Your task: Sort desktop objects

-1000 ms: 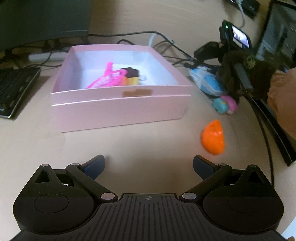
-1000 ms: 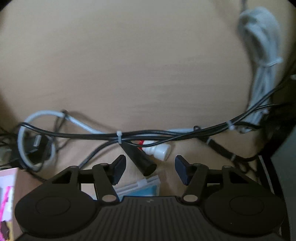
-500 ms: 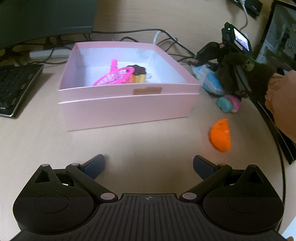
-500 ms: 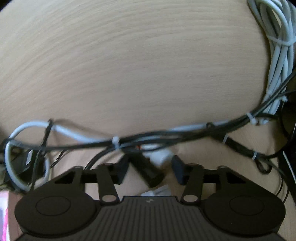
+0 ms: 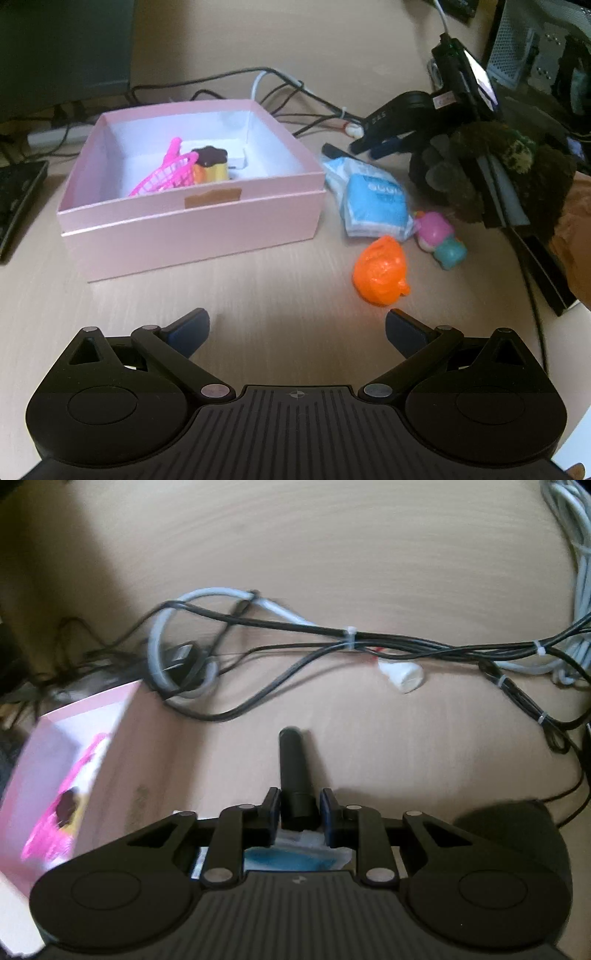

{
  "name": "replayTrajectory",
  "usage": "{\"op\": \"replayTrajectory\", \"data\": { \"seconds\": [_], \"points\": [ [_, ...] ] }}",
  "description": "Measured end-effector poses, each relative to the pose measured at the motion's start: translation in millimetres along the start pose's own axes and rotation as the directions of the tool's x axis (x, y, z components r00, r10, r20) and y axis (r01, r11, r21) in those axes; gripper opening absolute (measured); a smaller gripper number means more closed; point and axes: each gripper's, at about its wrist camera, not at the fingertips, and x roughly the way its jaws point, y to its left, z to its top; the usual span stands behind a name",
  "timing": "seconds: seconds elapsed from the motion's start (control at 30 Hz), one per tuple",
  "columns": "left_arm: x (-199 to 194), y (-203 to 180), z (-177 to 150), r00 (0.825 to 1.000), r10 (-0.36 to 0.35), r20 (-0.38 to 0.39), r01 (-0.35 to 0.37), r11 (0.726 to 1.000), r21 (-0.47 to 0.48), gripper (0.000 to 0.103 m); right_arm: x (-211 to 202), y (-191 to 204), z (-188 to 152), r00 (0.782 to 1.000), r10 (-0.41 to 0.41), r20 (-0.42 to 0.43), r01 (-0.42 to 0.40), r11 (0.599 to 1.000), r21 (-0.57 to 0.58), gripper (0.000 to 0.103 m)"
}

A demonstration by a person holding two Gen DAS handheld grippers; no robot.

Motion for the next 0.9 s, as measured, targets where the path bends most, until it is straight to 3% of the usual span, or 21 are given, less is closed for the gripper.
{"op": "replayTrajectory", "data": {
  "seconds": [0.1,0.2,0.4,0.5,0.53,0.6,0.63,0.9],
  "points": [
    [-7.2,1.8,0.9,1.0,0.023,0.013,-0.023,1.0,0.003,0.103,-7.6,-5.1,13.3,0.983,-0.15,0.104,0.15,0.989,0.002,0.027],
    [-12.5,7.7,2.7,0.998,0.056,0.019,-0.056,0.998,-0.01,0.103,13.5,-14.8,34.9,0.975,-0.196,0.102,0.193,0.981,0.036,0.027],
    [-18.8,21.9,1.5,0.996,0.094,0.013,-0.093,0.995,-0.042,0.103,55.7,-30.4,57.8,0.98,-0.194,0.036,0.191,0.979,0.072,0.03],
    [-19.1,26.9,-1.8,0.995,0.104,0.0,-0.104,0.993,-0.052,0.103,63.3,-24.4,62.6,0.971,-0.232,0.059,0.23,0.973,0.031,0.045],
    [-18.8,27.8,-2.7,0.994,0.108,-0.004,-0.108,0.993,-0.053,0.103,65.4,-22.3,64.7,0.968,-0.245,0.059,0.244,0.97,0.02,0.045],
    [-19.3,28.5,-3.8,0.994,0.111,-0.008,-0.111,0.992,-0.051,0.103,70.6,-23.2,67.2,0.963,-0.265,0.053,0.264,0.964,0.018,0.042],
    [-19.6,28.9,-4.4,0.994,0.112,-0.009,-0.112,0.992,-0.049,0.103,71.4,-24.2,67.2,0.963,-0.266,0.05,0.265,0.964,0.02,0.032],
    [-15.4,21.2,-1.6,0.998,0.069,-0.012,-0.069,0.997,-0.025,0.103,29.3,-11.9,34.8,0.986,-0.159,0.048,0.159,0.987,0.001,0.031]
  ]
}}
